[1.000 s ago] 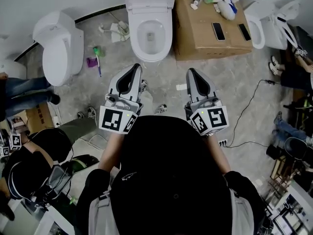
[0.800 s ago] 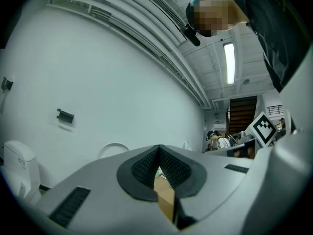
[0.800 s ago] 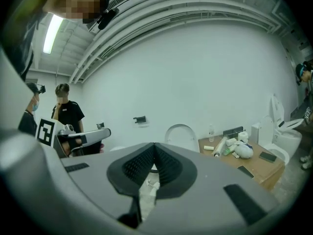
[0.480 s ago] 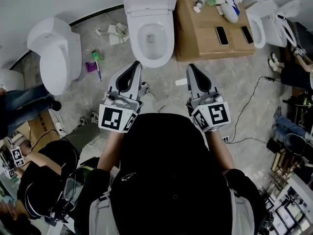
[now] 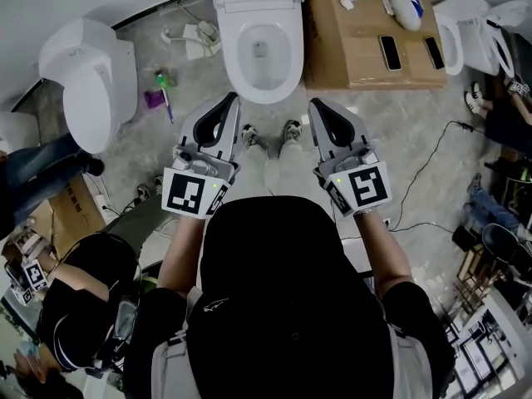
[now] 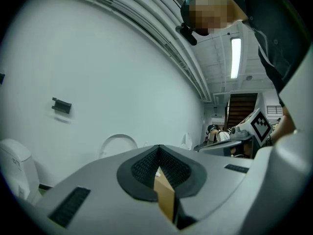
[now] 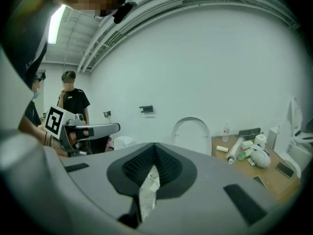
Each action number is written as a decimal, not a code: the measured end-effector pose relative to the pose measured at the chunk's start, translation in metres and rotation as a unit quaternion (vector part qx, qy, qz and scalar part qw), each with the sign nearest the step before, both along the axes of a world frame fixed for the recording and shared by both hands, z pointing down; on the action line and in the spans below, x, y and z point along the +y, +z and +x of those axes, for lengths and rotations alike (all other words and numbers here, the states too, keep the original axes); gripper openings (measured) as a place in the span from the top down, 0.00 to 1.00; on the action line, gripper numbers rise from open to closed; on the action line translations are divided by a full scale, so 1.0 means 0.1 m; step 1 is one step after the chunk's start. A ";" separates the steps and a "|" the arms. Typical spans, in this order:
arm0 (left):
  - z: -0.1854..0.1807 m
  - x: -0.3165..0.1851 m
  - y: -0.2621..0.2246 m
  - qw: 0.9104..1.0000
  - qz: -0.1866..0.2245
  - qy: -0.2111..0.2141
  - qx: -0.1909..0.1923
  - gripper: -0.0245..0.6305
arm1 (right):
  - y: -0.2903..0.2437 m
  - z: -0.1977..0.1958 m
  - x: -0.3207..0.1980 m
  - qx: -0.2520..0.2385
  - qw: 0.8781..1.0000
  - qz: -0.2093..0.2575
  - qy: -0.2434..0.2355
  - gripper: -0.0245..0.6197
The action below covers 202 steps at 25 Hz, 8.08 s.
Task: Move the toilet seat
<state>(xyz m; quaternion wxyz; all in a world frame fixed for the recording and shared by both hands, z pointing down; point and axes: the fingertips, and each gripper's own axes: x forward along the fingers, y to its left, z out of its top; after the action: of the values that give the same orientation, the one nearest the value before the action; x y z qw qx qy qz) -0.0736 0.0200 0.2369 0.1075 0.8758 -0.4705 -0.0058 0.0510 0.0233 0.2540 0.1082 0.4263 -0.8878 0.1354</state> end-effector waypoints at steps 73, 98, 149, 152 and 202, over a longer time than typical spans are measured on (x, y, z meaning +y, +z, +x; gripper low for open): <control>0.77 -0.35 5.29 0.937 -0.218 0.172 -0.213 0.82 | 5.11 -0.22 -0.43 0.263 0.902 -0.118 -0.321 0.93; 0.82 0.15 6.36 0.752 -0.247 0.439 -0.425 0.56 | 6.15 -0.09 0.00 0.380 0.751 -0.174 -0.512 0.58; 0.84 0.16 6.55 0.664 -0.256 0.505 -0.489 0.54 | 6.46 -0.16 0.15 0.459 0.674 -0.142 -0.561 0.55; 0.83 0.17 6.53 0.663 -0.260 0.506 -0.486 0.54 | 6.43 -0.17 0.15 0.454 0.678 -0.140 -0.560 0.55; 0.67 -0.05 5.29 0.700 -0.150 0.456 -0.528 0.60 | 5.18 -0.27 -0.08 0.520 0.721 0.018 -0.459 0.66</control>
<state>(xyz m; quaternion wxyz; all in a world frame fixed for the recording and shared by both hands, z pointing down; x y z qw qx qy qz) -0.0066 0.0150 0.7658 -0.0392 0.8150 0.0123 0.5780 0.0244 0.0151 0.7718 0.5938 -0.0277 -0.7814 -0.1898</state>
